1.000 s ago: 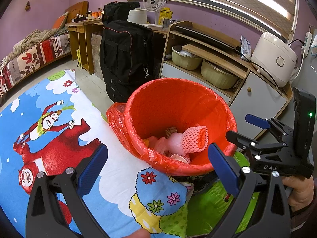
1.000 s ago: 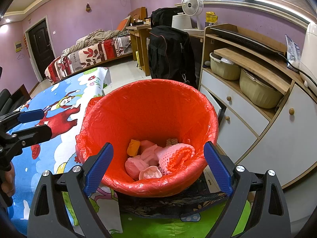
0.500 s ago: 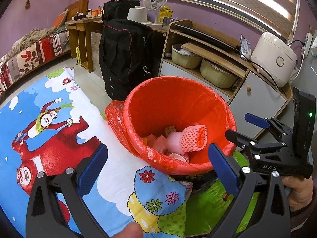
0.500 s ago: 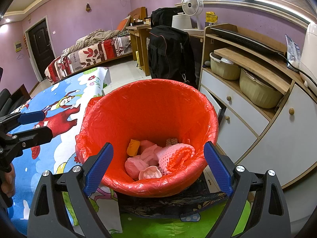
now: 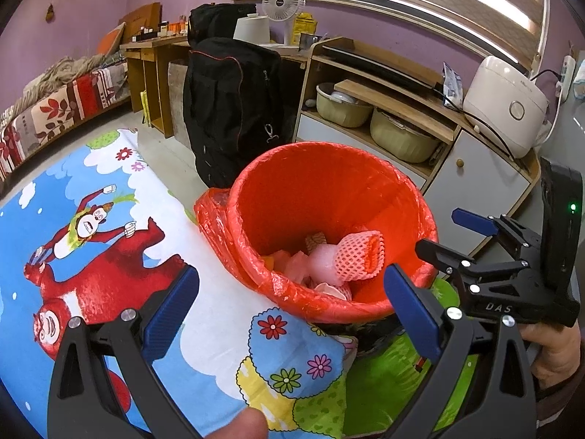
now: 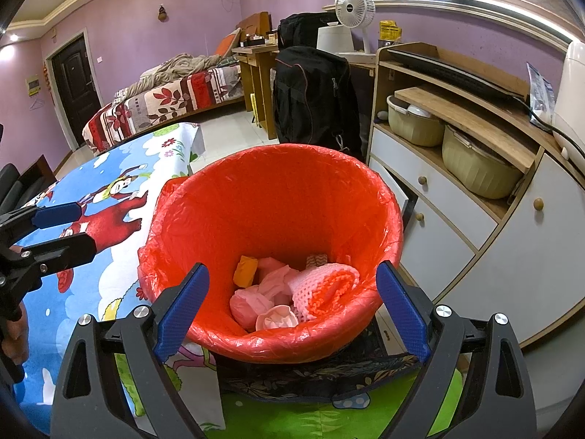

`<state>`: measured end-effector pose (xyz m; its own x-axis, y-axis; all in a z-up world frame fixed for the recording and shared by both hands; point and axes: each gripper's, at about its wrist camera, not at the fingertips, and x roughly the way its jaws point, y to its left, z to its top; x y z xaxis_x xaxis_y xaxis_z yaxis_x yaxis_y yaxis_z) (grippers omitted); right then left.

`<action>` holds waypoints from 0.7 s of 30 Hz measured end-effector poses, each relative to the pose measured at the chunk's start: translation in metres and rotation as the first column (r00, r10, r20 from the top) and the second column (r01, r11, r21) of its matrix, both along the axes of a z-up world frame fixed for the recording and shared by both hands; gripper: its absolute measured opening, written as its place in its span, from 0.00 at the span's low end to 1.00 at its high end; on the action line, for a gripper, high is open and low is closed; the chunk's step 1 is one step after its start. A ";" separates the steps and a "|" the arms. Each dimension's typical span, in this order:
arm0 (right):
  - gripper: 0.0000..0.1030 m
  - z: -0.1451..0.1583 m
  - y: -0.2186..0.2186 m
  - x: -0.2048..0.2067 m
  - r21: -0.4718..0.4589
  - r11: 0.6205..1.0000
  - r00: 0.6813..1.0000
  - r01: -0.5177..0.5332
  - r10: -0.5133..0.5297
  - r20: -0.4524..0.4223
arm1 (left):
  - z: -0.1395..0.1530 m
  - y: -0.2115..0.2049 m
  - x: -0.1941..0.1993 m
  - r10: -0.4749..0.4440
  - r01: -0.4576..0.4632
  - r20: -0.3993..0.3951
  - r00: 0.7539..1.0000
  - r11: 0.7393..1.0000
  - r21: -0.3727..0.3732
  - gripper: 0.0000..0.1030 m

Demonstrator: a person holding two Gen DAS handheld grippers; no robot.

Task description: Collect trash

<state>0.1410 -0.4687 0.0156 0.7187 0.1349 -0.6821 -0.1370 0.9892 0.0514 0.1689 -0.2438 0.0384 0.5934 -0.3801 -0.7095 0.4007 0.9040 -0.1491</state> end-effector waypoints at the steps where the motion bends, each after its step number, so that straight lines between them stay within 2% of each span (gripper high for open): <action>1: 0.84 0.000 0.000 0.000 0.000 1.000 1.000 0.001 -0.001 0.000 | 0.000 0.000 0.000 -0.002 0.002 -0.002 1.000 1.000 -0.001 0.95; 21: 0.84 0.000 0.000 0.001 0.001 1.000 1.000 0.003 -0.003 -0.001 | -0.003 0.000 0.003 -0.011 0.010 -0.026 1.000 0.999 -0.030 0.95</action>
<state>0.1420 -0.4687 0.0153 0.7181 0.1339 -0.6829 -0.1343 0.9895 0.0528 0.1722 -0.2441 0.0357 0.5708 -0.4075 -0.7128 0.4057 0.8948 -0.1866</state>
